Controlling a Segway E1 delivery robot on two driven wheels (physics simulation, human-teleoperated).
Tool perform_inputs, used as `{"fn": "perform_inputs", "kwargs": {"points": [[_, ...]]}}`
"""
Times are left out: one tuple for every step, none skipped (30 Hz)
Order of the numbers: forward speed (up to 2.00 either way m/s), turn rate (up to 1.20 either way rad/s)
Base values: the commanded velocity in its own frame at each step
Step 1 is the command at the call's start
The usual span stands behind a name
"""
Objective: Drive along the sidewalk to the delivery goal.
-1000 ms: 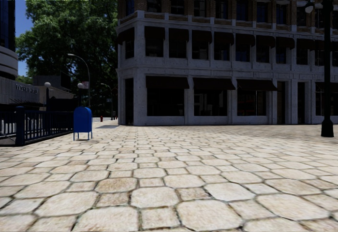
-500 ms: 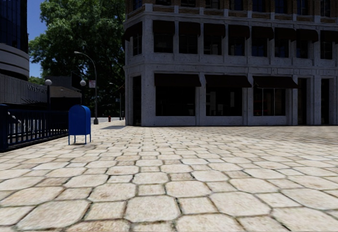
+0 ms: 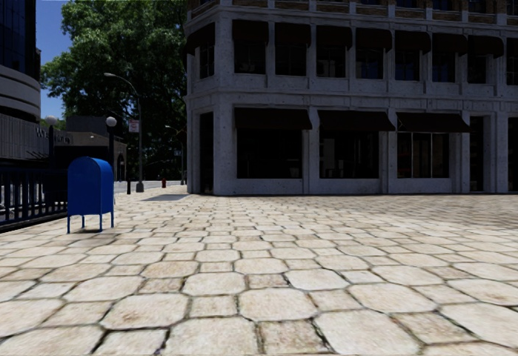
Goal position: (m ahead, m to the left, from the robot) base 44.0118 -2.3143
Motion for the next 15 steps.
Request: {"fn": "perform_inputs", "kwargs": {"points": [[2.00, 0.00], [2.00, 0.00], [2.00, 0.00], [2.00, 0.00], [2.00, 0.00], [2.00, 0.00], [2.00, 0.00], [2.00, 0.00], [2.00, 0.00], [2.00, 0.00], [2.00, 0.00], [2.00, 0.00], [2.00, 0.00], [2.00, 0.00], [2.00, 0.00]]}}
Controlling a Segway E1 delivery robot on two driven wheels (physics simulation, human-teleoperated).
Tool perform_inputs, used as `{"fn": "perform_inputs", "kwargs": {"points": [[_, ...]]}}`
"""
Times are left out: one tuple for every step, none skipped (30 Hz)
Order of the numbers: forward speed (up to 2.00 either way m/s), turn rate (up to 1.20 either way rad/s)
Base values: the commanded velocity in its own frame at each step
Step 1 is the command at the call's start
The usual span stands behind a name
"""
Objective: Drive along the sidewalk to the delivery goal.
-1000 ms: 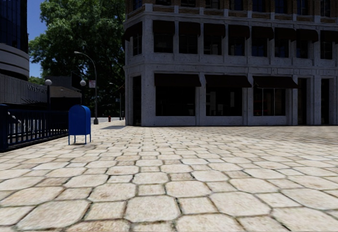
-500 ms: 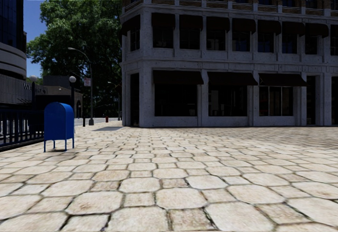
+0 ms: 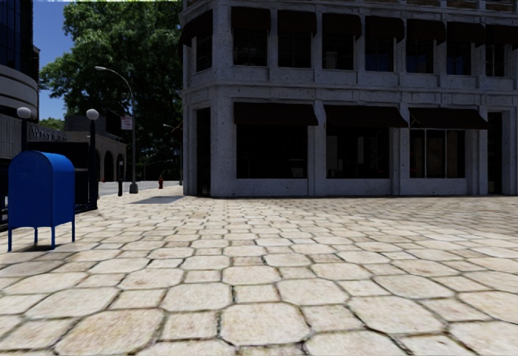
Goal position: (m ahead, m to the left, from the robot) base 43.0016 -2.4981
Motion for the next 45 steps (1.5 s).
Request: {"fn": "perform_inputs", "kwargs": {"points": [[2.00, 0.00], [2.00, 0.00], [2.00, 0.00], [2.00, 0.00], [2.00, 0.00], [2.00, 0.00], [2.00, 0.02], [2.00, 0.09], [2.00, 0.21], [2.00, 0.43], [2.00, 0.47], [2.00, 0.49], [2.00, 0.49], [2.00, 0.51], [2.00, 0.51], [2.00, 0.51], [2.00, 0.49], [2.00, 0.06], [2.00, 0.01], [2.00, 0.00], [2.00, 0.00], [2.00, 0.00], [2.00, 0.00], [2.00, 0.00], [2.00, 0.00], [2.00, 0.00], [2.00, 0.00], [2.00, 0.14], [2.00, 0.45], [2.00, 0.68], [2.00, 0.84], [2.00, 0.84], [2.00, 0.91], [2.00, 0.93], [2.00, 0.93], [2.00, 0.94], [2.00, 0.92], [2.00, 0.75], [2.00, 0.75], [2.00, 0.56], [2.00, 0.35], [2.00, 0.12], [2.00, 0.01], [2.00, 0.01], [2.00, 0.00]]}}
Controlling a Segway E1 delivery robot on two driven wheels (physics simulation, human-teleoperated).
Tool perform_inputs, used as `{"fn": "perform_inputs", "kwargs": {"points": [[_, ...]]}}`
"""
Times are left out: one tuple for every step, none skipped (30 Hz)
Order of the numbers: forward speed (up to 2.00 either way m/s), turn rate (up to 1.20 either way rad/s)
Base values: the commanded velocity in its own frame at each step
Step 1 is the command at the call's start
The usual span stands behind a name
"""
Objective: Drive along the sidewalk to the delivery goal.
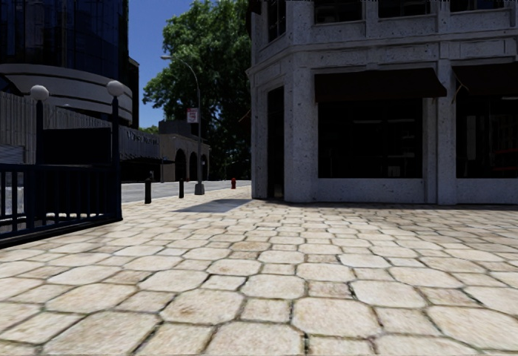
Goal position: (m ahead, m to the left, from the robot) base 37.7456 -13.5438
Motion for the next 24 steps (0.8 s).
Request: {"fn": "perform_inputs", "kwargs": {"points": [[2.00, 0.00], [2.00, 0.00], [2.00, 0.00], [2.00, 0.00], [2.00, 0.00], [2.00, 0.11], [2.00, 0.59], [2.00, 0.73], [2.00, 0.88], [2.00, 0.94], [2.00, 0.95], [2.00, 0.96], [2.00, 0.96], [2.00, 0.79], [2.00, 0.66], [2.00, 0.51], [2.00, 0.35], [2.00, 0.22], [2.00, 0.22], [2.00, 0.07], [2.00, 0.01], [2.00, 0.00], [2.00, 0.00], [2.00, 0.00]]}}
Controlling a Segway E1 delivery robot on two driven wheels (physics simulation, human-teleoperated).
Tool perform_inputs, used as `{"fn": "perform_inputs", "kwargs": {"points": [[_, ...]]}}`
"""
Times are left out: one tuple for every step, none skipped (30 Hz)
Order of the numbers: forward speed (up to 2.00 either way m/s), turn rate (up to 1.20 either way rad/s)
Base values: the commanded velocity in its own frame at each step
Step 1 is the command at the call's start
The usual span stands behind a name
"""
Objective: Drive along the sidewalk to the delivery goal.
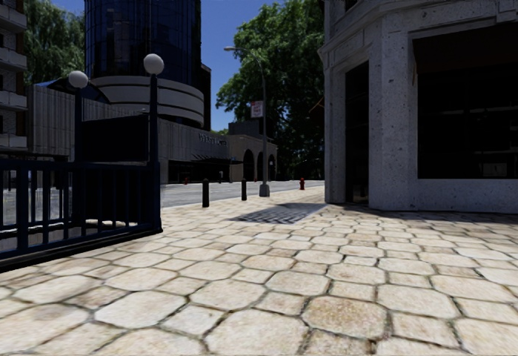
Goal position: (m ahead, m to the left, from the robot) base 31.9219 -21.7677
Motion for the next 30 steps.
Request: {"fn": "perform_inputs", "kwargs": {"points": [[2.00, 0.00], [2.00, 0.00], [2.00, 0.00], [2.00, 0.00], [2.00, 0.00], [2.00, 0.00], [2.00, 0.00], [2.00, 0.00], [2.00, 0.00], [2.00, 0.00], [2.00, 0.00], [2.00, 0.00], [2.00, 0.00], [2.00, 0.00], [2.00, 0.00], [2.00, 0.00], [2.00, 0.00], [2.00, 0.00], [2.00, 0.00], [2.00, 0.00], [2.00, 0.00], [2.00, 0.00], [2.00, 0.00], [2.00, 0.00], [2.00, 0.00], [2.00, 0.00], [2.00, 0.00], [2.00, 0.00], [2.00, 0.00], [2.00, 0.00]]}}
